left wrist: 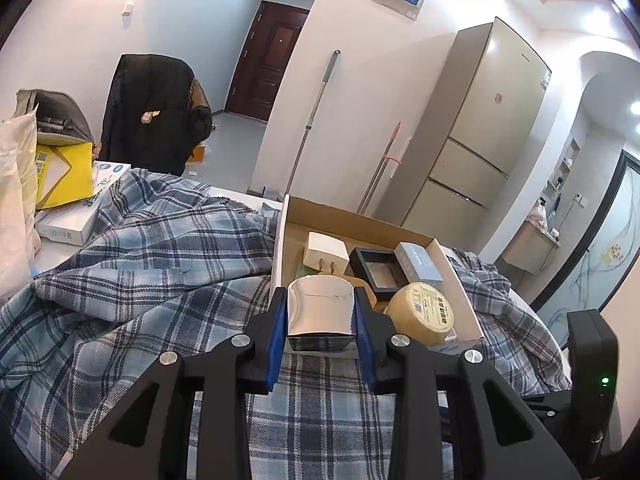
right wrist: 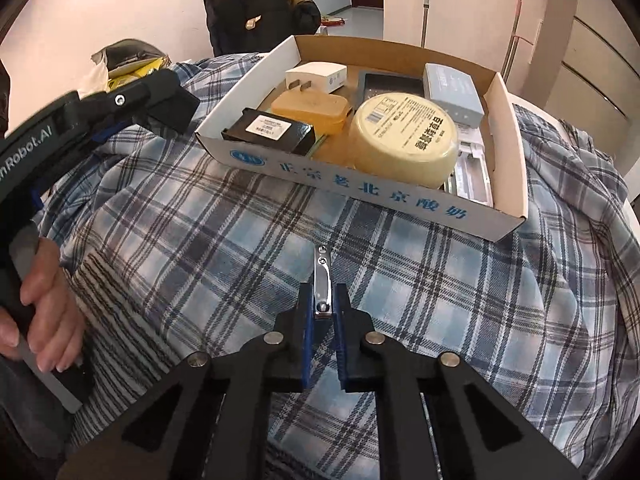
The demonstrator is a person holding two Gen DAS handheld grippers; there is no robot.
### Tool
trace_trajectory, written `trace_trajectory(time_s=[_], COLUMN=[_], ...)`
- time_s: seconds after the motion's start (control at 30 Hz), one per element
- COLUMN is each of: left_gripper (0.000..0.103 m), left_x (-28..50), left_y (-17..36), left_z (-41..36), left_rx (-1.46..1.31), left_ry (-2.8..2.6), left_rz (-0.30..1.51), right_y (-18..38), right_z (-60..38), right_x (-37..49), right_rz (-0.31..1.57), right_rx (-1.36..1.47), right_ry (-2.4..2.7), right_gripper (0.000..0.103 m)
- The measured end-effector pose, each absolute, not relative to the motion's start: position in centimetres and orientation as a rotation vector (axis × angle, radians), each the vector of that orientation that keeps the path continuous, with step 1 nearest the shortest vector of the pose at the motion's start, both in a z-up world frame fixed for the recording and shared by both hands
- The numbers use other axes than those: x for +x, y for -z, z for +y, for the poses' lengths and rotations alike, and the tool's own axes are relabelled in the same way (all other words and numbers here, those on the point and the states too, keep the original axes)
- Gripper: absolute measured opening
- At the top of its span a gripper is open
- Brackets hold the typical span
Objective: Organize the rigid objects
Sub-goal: 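Grasp the thin metal clip on the shirt with the right tool while the left tool holds the block, then carry the block with the left tool while the right tool carries the clip over the box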
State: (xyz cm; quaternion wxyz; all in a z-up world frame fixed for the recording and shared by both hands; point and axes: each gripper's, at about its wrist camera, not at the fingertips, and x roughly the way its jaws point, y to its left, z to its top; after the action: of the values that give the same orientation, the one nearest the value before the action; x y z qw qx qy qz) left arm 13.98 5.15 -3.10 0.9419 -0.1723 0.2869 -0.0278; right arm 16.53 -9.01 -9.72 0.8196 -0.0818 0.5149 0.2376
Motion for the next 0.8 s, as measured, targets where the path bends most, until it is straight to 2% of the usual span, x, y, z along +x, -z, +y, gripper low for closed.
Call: trace_trajectory(time_s=[0.43, 0.8], left_gripper=[0.033, 0.033], left_x=[14.0, 13.8], left_y=[3.1, 0.5], left_z=[4.7, 4.3], left_rx=[-0.329, -0.276], left_ry=[0.064, 0.035], left_rz=[0.593, 0.607], right_y=[10.4, 2.7], right_z=[-7.9, -11.8], right_x=[16.5, 15.3], right_rz=[1.036, 0.875], right_rx=[-0.244, -0.117], right_ry=[-0.429, -0.439], right_gripper=[0.009, 0.009])
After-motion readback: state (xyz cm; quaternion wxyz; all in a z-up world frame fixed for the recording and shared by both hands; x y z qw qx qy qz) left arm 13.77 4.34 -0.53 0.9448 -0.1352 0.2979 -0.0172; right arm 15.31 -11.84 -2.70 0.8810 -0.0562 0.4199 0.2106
